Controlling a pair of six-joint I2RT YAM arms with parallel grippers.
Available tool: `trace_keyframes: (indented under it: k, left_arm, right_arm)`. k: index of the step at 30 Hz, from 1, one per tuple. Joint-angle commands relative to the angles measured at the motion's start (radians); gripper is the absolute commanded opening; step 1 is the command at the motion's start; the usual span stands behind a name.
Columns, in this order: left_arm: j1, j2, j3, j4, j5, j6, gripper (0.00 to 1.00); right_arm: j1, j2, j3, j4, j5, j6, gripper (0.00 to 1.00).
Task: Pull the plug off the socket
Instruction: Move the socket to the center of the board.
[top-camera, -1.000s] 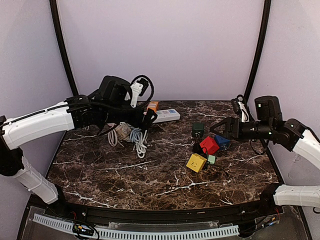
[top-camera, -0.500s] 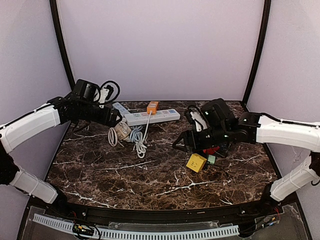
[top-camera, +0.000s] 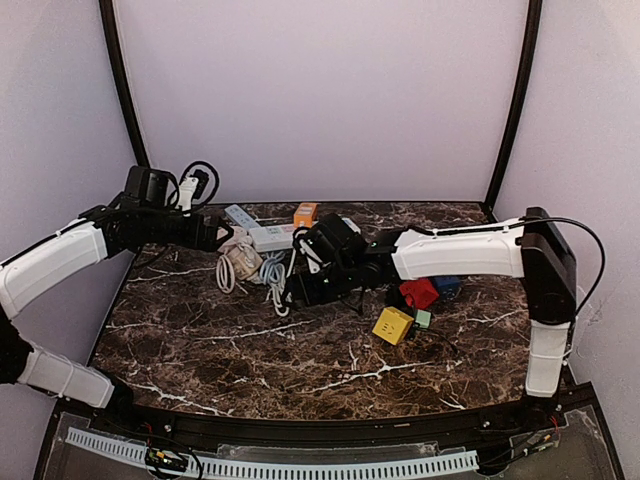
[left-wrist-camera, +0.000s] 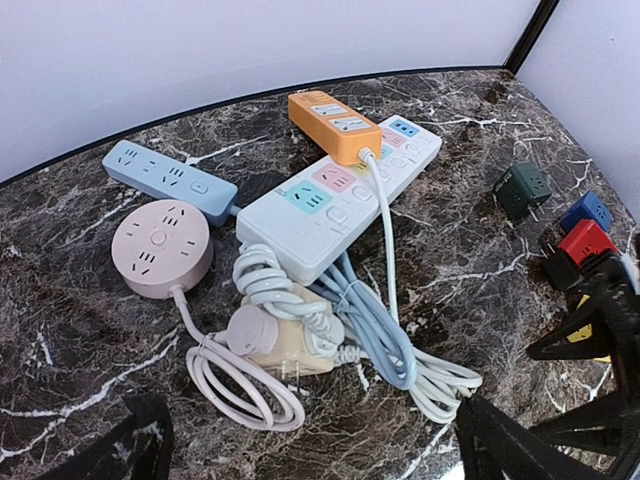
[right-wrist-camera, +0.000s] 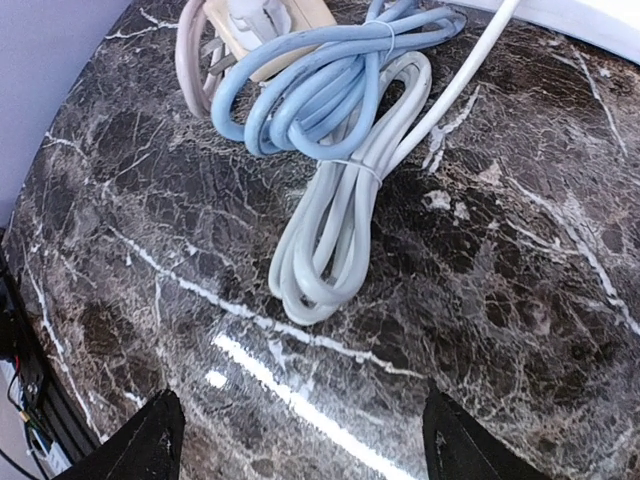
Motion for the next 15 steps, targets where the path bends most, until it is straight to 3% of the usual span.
trace_keyframes:
  k: [1, 5, 11, 13, 15]
  left_arm:
    - [0.001, -0.042, -0.02, 0.01, 0.025, 0.0, 0.99]
    - [0.001, -0.066, -0.031, 0.021, 0.013, 0.0, 0.99]
    - [0.001, -0.066, -0.033, 0.03, 0.035, -0.004, 0.99]
    - [0.001, -0.065, -0.031, 0.027, 0.037, -0.005, 0.99]
    - [0.001, -0.068, -0.027, 0.023, 0.03, -0.001, 0.99]
  right_arm:
    - [0.008, 0.115, 0.101, 0.022, 0.032, 0.004, 0.76]
    - [0.008, 0.203, 0.168, 0.031, 0.029, 0.023, 0.73]
    - [0.007, 0.328, 0.287, 0.047, -0.024, 0.029, 0.6]
    - [0.008, 0.352, 0.309, 0.041, -0.03, 0.032, 0.49]
    - [0.009, 0.352, 0.313, 0.047, -0.037, 0.039, 0.29]
